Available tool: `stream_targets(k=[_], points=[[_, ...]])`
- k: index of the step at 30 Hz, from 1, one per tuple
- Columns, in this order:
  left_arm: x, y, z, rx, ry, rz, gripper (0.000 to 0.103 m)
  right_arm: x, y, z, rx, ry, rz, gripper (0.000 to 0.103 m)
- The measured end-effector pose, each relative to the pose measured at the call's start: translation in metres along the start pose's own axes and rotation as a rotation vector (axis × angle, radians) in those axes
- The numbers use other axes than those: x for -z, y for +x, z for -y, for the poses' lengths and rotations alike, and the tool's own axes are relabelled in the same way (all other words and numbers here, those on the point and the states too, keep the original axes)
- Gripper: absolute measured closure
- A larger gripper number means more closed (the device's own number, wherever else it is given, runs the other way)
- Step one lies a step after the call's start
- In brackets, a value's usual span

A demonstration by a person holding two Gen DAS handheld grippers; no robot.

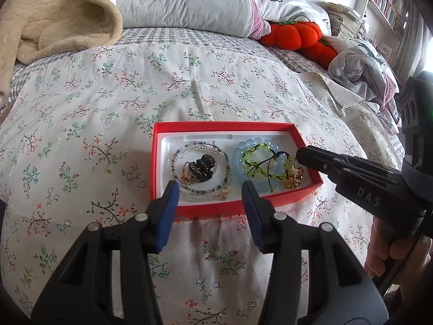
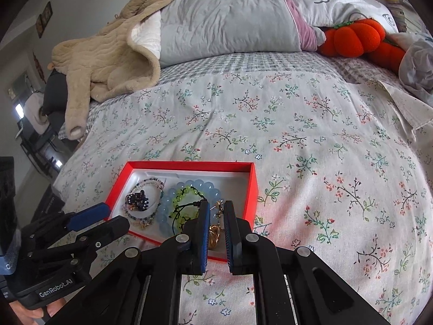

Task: Organize jewelry
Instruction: 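Open the left gripper over the box while the right opens to drop its earring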

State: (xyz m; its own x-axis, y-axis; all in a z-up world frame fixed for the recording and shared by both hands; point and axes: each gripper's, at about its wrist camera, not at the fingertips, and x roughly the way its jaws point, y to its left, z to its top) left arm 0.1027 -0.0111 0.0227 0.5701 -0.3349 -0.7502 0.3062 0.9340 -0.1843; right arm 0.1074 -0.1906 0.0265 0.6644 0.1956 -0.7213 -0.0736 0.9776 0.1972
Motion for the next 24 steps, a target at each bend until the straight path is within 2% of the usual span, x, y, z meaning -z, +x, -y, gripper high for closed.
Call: stream_targets(k=[4, 8, 12, 17, 18, 19, 21, 24], points=[[-0.001, 0.001, -0.003, -0.025, -0.007, -0.008, 0.045, -0.002, 0.000, 0.002, -0.015, 0.002, 0.005, 0.090], [0.000, -0.004, -0.003, -0.057, -0.010, 0.001, 0.030, -0.003, -0.004, 0.007, -0.020, 0.008, -0.016, 0.088], [0.004, -0.009, -0.003, -0.100, -0.006, -0.006, 0.023, 0.003, -0.016, 0.012, -0.011, 0.012, -0.022, 0.087], [0.017, -0.017, -0.003, -0.168, -0.014, -0.029, 0.016, 0.014, -0.037, 0.015, -0.006, 0.007, -0.025, 0.078], [0.020, -0.018, -0.003, -0.180, -0.020, -0.039, 0.012, 0.017, -0.042, 0.016, -0.005, 0.011, -0.026, 0.069], [0.023, -0.020, -0.003, -0.192, -0.025, -0.049, 0.009, 0.021, -0.046, 0.017, -0.004, 0.018, -0.026, 0.048], [0.030, -0.022, -0.001, -0.208, -0.027, -0.069, 0.004, 0.029, -0.058, 0.017, 0.011, 0.030, -0.007, 0.028], [0.039, -0.026, 0.005, -0.239, -0.005, -0.105, 0.001, 0.038, -0.072, 0.014, 0.023, 0.021, -0.010, 0.027]])
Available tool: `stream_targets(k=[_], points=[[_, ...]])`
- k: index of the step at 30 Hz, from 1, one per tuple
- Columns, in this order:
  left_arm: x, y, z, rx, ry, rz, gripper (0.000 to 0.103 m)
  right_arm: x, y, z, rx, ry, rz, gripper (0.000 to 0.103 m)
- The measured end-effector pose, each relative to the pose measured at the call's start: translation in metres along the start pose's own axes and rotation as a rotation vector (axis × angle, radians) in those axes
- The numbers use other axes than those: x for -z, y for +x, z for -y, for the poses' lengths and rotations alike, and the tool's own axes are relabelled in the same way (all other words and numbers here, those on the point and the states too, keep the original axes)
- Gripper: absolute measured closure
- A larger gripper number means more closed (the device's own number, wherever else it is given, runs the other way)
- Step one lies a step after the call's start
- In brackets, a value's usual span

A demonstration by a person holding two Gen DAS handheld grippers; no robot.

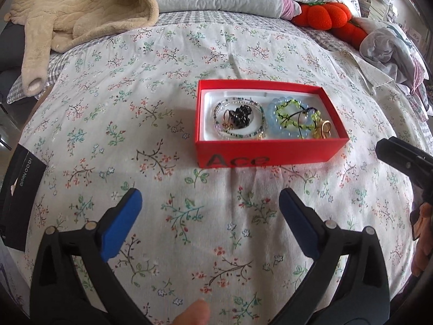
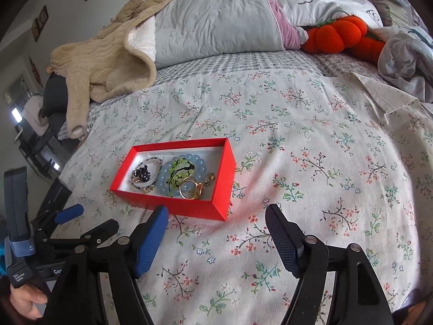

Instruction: Organize jewelry

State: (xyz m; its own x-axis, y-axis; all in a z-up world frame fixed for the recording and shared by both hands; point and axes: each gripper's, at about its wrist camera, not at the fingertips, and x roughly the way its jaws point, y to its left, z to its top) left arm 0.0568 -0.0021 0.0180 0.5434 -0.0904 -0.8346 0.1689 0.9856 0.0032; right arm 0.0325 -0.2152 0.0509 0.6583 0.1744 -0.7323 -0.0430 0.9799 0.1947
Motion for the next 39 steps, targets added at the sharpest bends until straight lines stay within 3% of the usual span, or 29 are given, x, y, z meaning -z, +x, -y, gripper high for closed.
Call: stream_targets(k=[4, 7, 9, 16, 39], points=[[0.013, -0.009, 0.003, -0.070, 0.024, -0.005, 0.001, 0.012, -0.009, -0.003, 0.037, 0.014, -0.046, 0.015], [0.022, -0.015, 0.001, -0.062, 0.015, -0.024, 0.001, 0.023, -0.012, -0.005, 0.059, 0.034, -0.081, 0.003], [0.025, -0.019, -0.001, -0.054, 0.004, -0.034, 0.001, 0.028, -0.016, -0.009, 0.099, 0.026, -0.074, 0.000], [0.028, -0.033, -0.007, -0.038, -0.015, -0.013, 0.001, 0.037, -0.021, -0.024, 0.181, -0.026, -0.068, 0.000], [0.026, -0.030, -0.007, -0.022, -0.013, -0.020, 0.001, 0.041, -0.005, -0.028, 0.178, -0.017, -0.124, 0.000]])
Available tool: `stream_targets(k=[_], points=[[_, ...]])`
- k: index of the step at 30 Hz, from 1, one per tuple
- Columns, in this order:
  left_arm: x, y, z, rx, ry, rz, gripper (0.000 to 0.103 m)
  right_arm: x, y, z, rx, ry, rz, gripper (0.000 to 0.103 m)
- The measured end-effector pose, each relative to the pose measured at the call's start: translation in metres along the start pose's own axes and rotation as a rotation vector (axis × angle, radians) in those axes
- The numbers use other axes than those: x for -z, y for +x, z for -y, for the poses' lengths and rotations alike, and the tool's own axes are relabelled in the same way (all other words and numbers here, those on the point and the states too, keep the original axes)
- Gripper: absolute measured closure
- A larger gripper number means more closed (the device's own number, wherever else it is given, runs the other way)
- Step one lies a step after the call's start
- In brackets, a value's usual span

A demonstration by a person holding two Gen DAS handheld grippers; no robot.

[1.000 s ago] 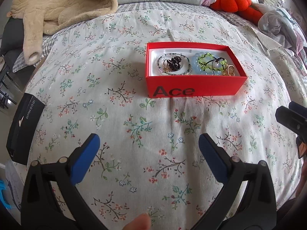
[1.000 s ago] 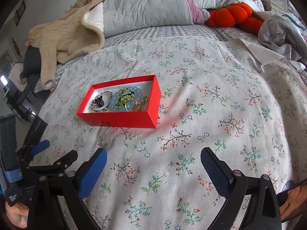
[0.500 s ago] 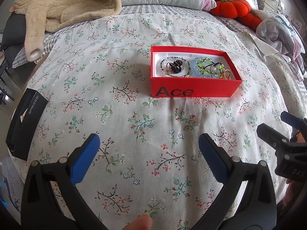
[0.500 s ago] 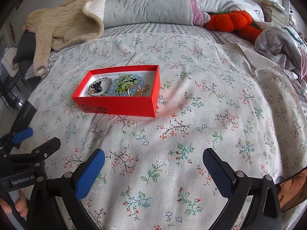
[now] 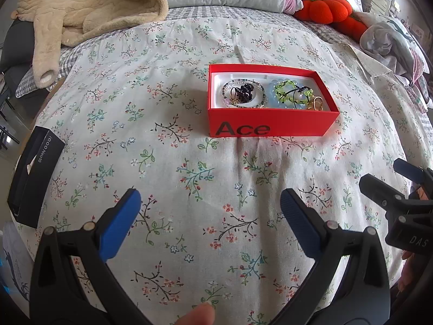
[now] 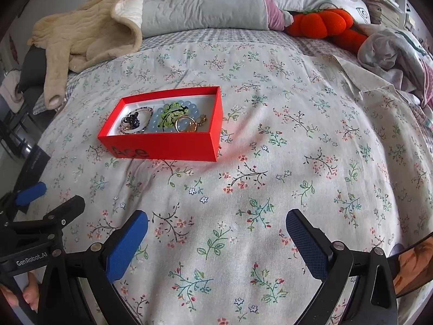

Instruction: Organize jewelry

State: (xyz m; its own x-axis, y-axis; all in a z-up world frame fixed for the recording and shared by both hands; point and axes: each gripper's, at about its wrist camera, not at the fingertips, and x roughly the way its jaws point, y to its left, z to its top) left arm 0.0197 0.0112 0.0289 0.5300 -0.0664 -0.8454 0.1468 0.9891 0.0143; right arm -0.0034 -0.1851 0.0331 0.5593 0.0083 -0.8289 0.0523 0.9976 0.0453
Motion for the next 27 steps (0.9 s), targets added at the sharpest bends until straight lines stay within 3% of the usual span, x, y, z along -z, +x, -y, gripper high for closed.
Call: stream_targets(k=[27], points=[[0.0003, 0.0005, -0.0029, -0.007, -0.007, -0.002, 0.001, 0.0032, 0.0022, -0.0006, 0.002, 0.001, -0.004, 0.000]])
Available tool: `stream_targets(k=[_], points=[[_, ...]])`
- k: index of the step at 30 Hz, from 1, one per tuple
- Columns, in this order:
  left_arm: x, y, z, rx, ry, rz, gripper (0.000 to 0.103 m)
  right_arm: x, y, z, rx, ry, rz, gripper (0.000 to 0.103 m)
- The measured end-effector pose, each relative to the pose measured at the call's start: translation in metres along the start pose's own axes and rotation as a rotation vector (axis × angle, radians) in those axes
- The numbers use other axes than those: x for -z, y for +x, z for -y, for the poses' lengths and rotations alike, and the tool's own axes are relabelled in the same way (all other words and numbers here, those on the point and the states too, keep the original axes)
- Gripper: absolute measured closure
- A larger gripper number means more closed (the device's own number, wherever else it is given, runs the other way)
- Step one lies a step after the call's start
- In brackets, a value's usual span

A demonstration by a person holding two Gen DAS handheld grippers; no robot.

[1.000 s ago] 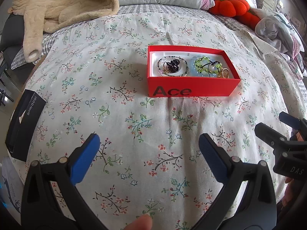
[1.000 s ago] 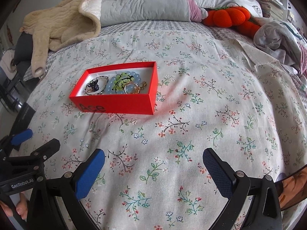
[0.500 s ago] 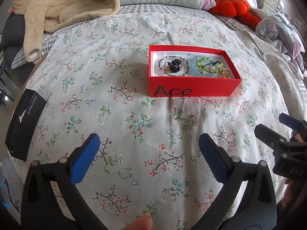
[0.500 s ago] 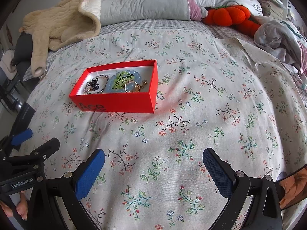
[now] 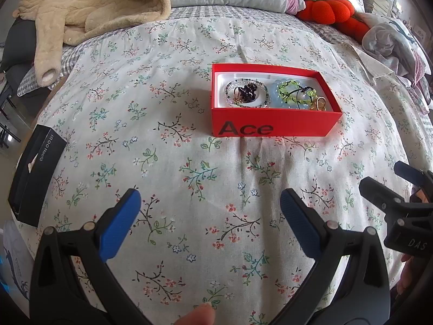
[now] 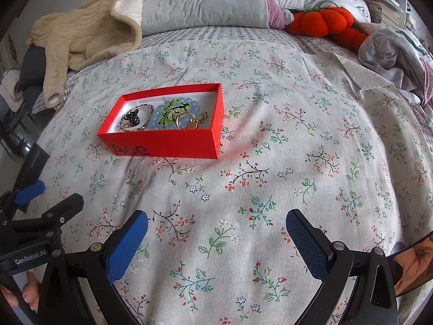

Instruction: Organize jewelry

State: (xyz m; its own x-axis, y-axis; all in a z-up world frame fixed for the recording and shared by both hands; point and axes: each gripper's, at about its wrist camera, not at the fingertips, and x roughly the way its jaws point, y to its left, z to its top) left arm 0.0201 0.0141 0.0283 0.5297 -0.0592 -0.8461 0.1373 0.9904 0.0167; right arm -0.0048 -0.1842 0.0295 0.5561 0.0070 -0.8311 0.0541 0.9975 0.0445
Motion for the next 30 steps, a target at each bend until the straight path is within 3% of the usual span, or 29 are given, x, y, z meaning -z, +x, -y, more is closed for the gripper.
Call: stream_targets(k=[30], points=[[-0.0002, -0.0007, -0.0011, -0.002, -0.009, -0.001, 0.001, -0.0005, 0.0012, 0.0019, 0.006, 0.013, -0.006, 0.000]])
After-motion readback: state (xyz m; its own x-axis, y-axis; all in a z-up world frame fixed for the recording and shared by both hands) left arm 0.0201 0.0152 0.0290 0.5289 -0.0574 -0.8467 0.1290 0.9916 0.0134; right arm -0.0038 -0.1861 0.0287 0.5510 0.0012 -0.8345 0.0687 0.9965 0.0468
